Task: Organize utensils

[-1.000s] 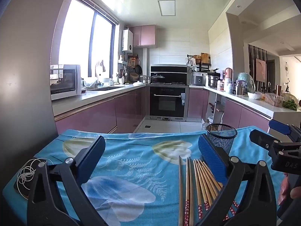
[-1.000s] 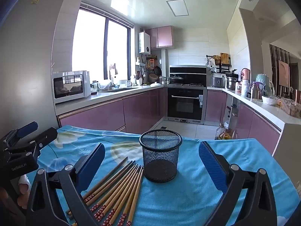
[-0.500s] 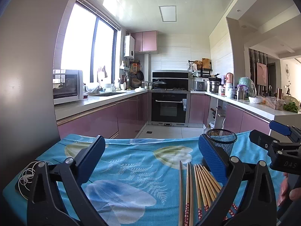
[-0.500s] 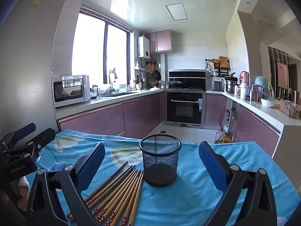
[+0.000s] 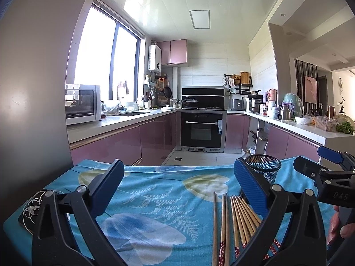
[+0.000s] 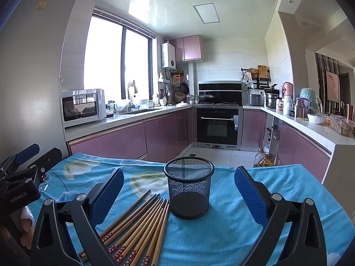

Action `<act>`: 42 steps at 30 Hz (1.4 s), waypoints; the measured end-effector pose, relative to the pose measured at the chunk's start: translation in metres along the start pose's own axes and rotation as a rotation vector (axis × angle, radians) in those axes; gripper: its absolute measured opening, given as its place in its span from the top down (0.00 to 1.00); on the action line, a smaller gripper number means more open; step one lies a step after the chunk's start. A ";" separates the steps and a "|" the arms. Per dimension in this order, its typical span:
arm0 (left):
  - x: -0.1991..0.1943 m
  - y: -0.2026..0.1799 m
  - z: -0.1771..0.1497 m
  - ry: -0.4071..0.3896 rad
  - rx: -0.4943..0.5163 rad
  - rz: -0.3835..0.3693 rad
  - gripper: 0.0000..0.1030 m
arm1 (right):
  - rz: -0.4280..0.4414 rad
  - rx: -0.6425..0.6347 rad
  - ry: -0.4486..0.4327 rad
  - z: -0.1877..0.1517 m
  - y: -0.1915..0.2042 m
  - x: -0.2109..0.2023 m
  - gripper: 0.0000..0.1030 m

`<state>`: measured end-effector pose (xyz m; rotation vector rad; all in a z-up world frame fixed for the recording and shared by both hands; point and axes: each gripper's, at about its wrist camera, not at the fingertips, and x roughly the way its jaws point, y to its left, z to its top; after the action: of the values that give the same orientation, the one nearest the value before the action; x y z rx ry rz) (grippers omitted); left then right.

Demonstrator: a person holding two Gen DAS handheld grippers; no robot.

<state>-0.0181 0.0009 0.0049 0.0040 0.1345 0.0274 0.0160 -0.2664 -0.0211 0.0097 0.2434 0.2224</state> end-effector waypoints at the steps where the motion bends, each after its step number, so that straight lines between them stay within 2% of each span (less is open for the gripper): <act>1: 0.000 0.000 0.000 -0.001 0.000 0.000 0.05 | 0.001 0.002 0.002 0.000 -0.001 0.000 0.06; 42: -0.003 -0.002 0.003 -0.006 0.002 0.002 0.05 | 0.009 0.016 0.005 -0.001 -0.001 0.003 0.06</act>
<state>-0.0209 -0.0007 0.0079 0.0062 0.1282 0.0288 0.0190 -0.2669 -0.0229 0.0264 0.2504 0.2296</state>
